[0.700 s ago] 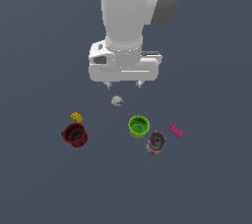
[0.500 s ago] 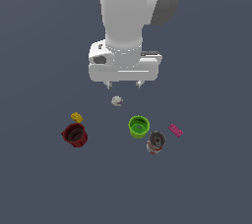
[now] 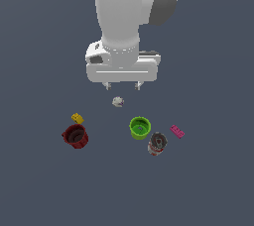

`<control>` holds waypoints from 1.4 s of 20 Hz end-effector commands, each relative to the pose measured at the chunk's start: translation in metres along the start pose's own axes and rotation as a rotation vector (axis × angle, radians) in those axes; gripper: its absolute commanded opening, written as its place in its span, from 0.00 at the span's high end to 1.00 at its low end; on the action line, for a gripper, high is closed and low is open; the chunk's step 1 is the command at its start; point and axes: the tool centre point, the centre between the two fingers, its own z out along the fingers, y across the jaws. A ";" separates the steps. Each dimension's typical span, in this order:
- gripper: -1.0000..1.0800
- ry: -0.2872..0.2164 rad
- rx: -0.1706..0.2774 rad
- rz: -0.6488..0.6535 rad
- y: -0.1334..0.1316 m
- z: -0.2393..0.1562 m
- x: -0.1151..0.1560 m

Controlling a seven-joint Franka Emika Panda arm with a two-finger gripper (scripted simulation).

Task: Pick up a designated object from a clutter of objects.

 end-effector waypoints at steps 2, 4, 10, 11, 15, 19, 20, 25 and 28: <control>0.04 0.000 0.000 0.000 0.000 -0.001 -0.001; 0.04 0.000 0.000 0.000 0.000 0.000 0.000; 0.04 0.001 -0.005 -0.004 -0.008 0.009 0.011; 0.04 0.001 -0.006 -0.005 -0.010 0.012 0.014; 0.04 0.003 -0.012 -0.011 -0.022 0.025 0.028; 0.04 0.005 -0.017 -0.019 -0.039 0.045 0.046; 0.04 0.005 -0.019 -0.022 -0.044 0.052 0.051; 0.04 0.009 -0.022 -0.035 -0.075 0.089 0.076; 0.04 0.011 -0.022 -0.042 -0.093 0.110 0.088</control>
